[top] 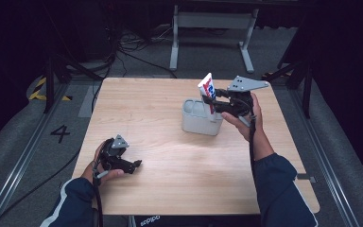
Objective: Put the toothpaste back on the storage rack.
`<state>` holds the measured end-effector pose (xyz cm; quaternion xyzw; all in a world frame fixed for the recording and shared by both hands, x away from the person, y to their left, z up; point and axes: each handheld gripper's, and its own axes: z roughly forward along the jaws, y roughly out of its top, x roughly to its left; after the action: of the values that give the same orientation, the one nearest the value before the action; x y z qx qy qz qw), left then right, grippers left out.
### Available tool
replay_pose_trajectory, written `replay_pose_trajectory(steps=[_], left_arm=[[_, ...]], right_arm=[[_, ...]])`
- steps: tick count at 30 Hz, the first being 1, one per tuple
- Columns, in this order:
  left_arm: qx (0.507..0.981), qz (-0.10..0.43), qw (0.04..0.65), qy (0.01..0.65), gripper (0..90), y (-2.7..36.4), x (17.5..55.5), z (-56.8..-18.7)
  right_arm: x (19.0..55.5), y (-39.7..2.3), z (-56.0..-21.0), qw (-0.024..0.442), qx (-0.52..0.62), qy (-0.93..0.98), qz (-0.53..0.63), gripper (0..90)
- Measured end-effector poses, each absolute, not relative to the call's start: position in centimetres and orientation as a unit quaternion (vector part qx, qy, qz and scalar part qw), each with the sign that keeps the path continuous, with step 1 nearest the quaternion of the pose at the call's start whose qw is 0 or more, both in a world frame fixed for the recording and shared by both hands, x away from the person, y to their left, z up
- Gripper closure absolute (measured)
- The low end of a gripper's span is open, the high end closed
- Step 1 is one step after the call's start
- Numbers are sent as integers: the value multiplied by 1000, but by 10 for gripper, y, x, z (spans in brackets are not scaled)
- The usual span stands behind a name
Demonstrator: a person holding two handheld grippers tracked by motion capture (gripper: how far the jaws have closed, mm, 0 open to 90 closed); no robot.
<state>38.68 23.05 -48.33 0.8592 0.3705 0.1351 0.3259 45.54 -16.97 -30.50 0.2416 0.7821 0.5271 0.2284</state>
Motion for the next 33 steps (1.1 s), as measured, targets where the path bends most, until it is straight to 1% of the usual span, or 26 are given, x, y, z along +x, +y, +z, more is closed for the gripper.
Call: replay_pose_trajectory(steps=[12,33], left_arm=[[859,135,327,370,1,231,387,-483],[860,132,325,371,1,231,387,-483]], right_arm=[[472,-161,-307,232,246,783,522,620],[491,-149,-326,220,266,785,514,616]])
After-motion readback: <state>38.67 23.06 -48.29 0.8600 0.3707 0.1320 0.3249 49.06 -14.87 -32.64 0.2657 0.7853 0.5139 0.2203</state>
